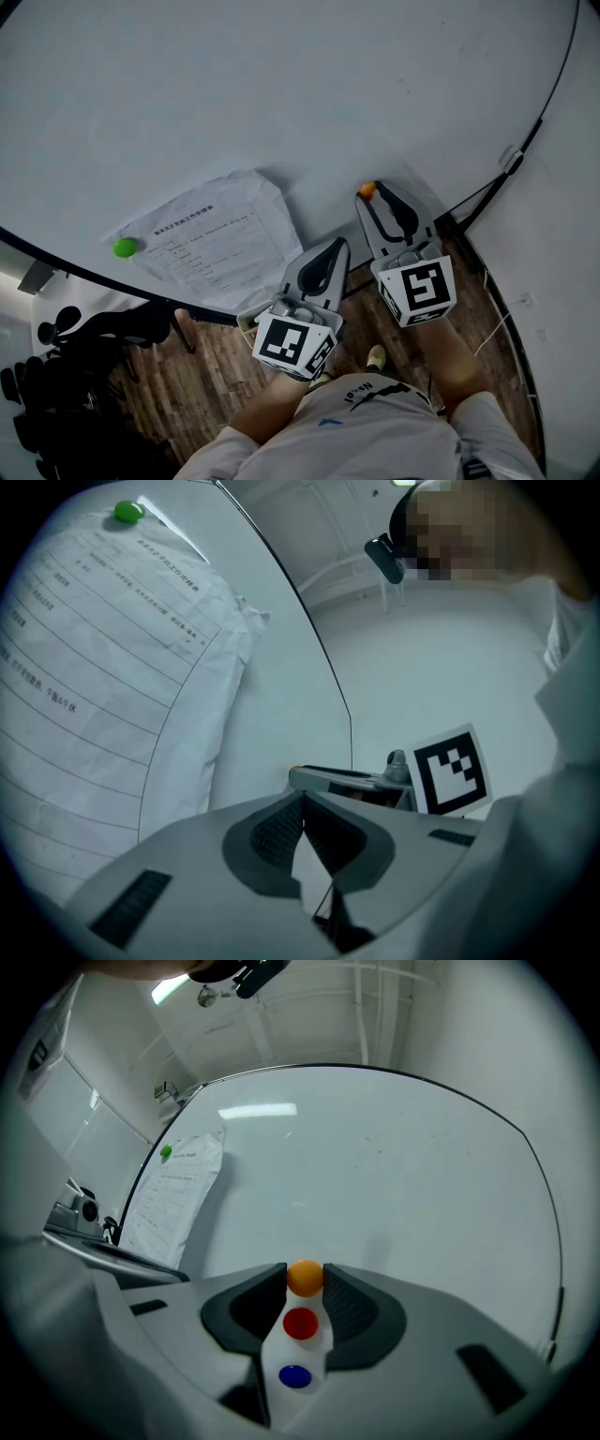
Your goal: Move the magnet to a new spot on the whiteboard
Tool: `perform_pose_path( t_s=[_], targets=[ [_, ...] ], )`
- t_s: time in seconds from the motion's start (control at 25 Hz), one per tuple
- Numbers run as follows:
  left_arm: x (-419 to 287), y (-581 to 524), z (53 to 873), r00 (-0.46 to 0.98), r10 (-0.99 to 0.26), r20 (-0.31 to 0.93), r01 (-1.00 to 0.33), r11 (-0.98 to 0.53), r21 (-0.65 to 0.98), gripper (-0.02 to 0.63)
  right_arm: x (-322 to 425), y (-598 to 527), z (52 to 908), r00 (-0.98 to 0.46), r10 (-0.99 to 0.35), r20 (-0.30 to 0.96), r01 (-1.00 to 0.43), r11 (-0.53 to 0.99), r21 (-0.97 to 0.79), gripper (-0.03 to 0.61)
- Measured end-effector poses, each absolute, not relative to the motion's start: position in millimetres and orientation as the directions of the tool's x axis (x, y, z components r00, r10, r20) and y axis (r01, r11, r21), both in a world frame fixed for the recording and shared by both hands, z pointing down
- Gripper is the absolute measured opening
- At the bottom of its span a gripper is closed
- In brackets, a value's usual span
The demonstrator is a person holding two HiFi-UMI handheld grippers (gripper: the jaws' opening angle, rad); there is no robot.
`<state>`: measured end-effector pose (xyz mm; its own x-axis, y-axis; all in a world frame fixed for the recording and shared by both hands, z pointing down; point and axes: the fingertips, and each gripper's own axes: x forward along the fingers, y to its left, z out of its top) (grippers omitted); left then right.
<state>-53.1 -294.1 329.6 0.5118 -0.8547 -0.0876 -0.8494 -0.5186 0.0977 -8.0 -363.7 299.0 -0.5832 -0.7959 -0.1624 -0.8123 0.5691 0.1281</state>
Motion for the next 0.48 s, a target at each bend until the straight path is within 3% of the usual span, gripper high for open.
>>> perform_pose_path(
  t_s=[0.48],
  targets=[
    [-17, -293, 320, 0.574, -0.812, -0.109, -0.807, -0.583, 0.093, 0.012, 33, -349, 288, -0.543, -0.821, -0.174, -0.839, 0.527, 0.133, 0.127]
  ],
)
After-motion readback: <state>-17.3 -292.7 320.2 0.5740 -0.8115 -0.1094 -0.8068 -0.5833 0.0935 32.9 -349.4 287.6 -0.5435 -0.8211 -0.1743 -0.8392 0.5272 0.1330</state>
